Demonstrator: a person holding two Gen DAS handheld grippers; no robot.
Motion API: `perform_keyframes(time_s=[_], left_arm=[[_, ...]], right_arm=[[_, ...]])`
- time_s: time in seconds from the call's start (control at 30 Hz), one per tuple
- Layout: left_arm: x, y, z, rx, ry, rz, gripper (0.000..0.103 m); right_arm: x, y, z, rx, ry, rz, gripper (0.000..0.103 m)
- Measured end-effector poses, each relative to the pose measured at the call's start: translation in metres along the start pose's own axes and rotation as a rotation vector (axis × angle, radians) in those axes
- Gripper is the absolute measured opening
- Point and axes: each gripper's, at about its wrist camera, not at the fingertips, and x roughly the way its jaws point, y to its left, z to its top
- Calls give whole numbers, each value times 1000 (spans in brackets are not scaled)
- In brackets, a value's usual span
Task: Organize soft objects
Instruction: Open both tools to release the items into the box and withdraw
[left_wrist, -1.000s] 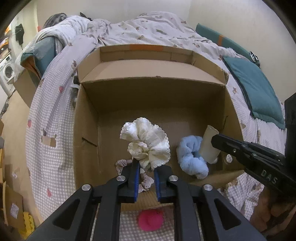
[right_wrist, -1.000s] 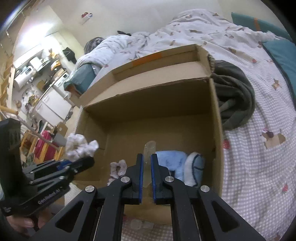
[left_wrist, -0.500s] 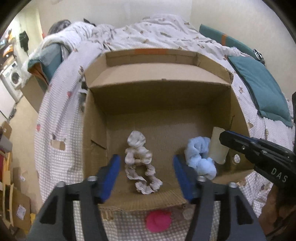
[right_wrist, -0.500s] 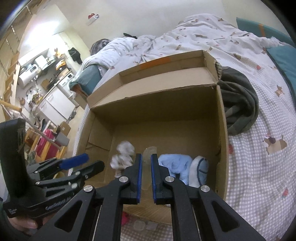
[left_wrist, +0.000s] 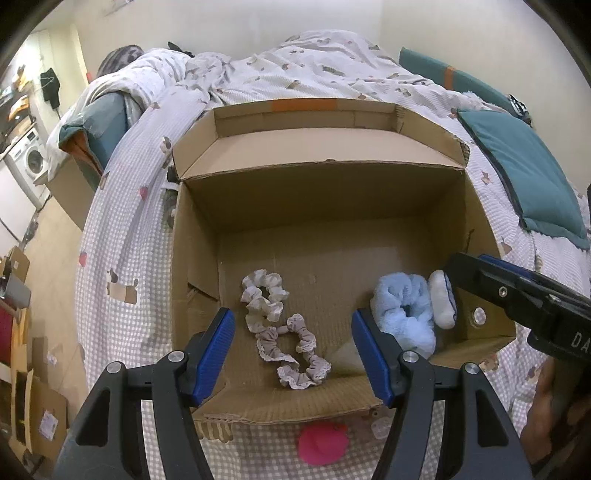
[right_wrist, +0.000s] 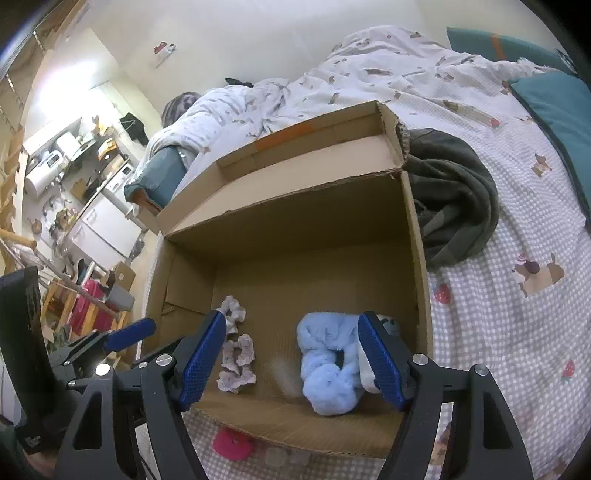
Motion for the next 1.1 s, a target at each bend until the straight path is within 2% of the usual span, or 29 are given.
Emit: perform_keyframes(time_s=[0.2, 0.33, 1.1], left_arm=[[2, 7, 1, -22, 0, 43, 63], [2, 13, 2, -50, 4, 30, 63], [4, 11, 0, -50, 11, 34, 63]], right_arm=[[0, 2, -1, -4, -2, -3, 78], [0, 1, 0, 2, -4, -3, 78], [2, -3, 0, 1, -1, -5, 78]])
